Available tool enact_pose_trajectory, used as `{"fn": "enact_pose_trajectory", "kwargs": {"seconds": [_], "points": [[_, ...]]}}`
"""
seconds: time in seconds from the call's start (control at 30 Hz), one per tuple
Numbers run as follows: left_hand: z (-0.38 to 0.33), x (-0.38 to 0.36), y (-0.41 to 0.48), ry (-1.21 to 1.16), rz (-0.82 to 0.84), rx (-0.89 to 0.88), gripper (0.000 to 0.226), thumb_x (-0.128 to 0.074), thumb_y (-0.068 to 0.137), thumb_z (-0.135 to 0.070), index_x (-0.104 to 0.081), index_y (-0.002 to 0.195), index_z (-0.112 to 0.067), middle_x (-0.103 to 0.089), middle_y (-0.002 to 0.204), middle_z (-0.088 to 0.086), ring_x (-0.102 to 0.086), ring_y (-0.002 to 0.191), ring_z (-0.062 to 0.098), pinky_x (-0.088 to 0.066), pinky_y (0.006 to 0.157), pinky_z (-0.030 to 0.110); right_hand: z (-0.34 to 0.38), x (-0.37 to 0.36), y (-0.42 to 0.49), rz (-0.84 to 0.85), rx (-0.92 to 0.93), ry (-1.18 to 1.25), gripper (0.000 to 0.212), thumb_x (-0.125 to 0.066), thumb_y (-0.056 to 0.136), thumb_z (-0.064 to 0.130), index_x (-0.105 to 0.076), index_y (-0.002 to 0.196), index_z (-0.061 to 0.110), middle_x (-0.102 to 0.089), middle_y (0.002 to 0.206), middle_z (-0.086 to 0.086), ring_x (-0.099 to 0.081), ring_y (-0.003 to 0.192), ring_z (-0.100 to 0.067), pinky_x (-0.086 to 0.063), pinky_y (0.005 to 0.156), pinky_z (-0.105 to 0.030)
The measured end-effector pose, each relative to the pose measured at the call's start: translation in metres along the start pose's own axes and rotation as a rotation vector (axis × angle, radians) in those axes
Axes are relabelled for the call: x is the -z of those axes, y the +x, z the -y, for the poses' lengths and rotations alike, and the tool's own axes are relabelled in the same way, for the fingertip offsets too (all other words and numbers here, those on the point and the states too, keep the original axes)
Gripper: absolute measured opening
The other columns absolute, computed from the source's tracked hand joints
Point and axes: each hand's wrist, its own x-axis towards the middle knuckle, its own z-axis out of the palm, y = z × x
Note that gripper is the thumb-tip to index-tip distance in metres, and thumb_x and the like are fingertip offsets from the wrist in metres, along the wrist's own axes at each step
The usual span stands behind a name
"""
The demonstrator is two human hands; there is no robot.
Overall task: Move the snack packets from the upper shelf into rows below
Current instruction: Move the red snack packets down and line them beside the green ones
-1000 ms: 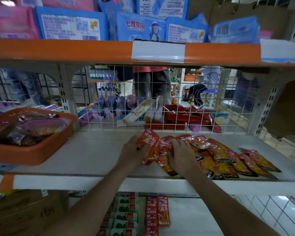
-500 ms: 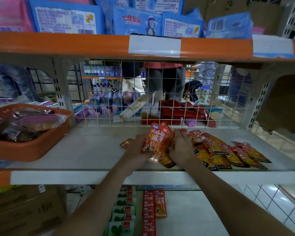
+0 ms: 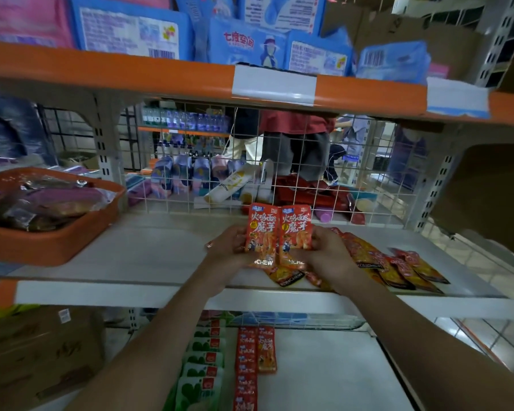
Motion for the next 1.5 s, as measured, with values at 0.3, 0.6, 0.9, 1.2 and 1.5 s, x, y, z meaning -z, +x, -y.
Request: {"fn": "enact_pose_trajectory", "kwargs": {"seconds": [0.3,0.6,0.9,1.2,1.5], "points": [[-0.012,-0.009,-0.031,0.027,0.013,0.031,0.048,-0.073,0.082,0.003,-0.059,0.124,-0.015,-0.072,0.112,0.004,-0.07,0.101,0.018,-0.058,0.08,0.032,0.005,0.016,-0.038,0.062,-0.092,0.092,0.033,-0.071,0.08,-0.011,-0.061,0.109,0.0,-0.073,0.105,-0.017,-0.071,0.098,-0.032,-0.059,0.086,-0.046],[-0.021,-0.019,-0.084,0.049,0.048,0.035,0.04,-0.075,0.081,0.005,-0.064,0.111,-0.019,-0.074,0.106,0.006,-0.072,0.097,0.02,-0.061,0.08,0.036,0.019,0.024,-0.102,0.114,-0.08,0.074,0.036,-0.071,0.08,-0.012,-0.065,0.108,0.01,-0.074,0.102,-0.01,-0.074,0.089,-0.023,-0.06,0.069,-0.031],[-0.001,-0.034,-0.13,0.094,0.082,0.111,0.038,-0.074,0.083,0.003,-0.062,0.115,-0.014,-0.076,0.101,0.004,-0.073,0.095,0.021,-0.059,0.077,0.033,-0.006,0.044,-0.153,0.112,-0.144,0.012,0.038,-0.076,0.079,-0.006,-0.065,0.111,0.013,-0.075,0.098,-0.008,-0.074,0.087,-0.022,-0.061,0.074,-0.038],[0.054,-0.034,-0.153,0.191,0.126,0.238,0.04,-0.078,0.08,-0.002,-0.062,0.114,-0.014,-0.076,0.102,0.001,-0.073,0.095,0.016,-0.057,0.092,0.045,-0.057,0.038,-0.178,0.197,-0.255,-0.026,0.041,-0.074,0.077,-0.01,-0.067,0.113,0.01,-0.073,0.105,-0.014,-0.073,0.092,-0.024,-0.061,0.069,-0.033],[0.129,-0.024,-0.142,0.259,0.116,0.357,0.041,-0.081,0.077,-0.005,-0.064,0.107,-0.027,-0.074,0.102,-0.002,-0.072,0.095,0.013,-0.058,0.091,0.043,-0.123,0.009,-0.159,0.261,-0.323,-0.099,0.036,-0.078,0.079,0.003,-0.069,0.112,0.015,-0.071,0.111,-0.007,-0.067,0.104,-0.021,-0.062,0.074,-0.038]]}}
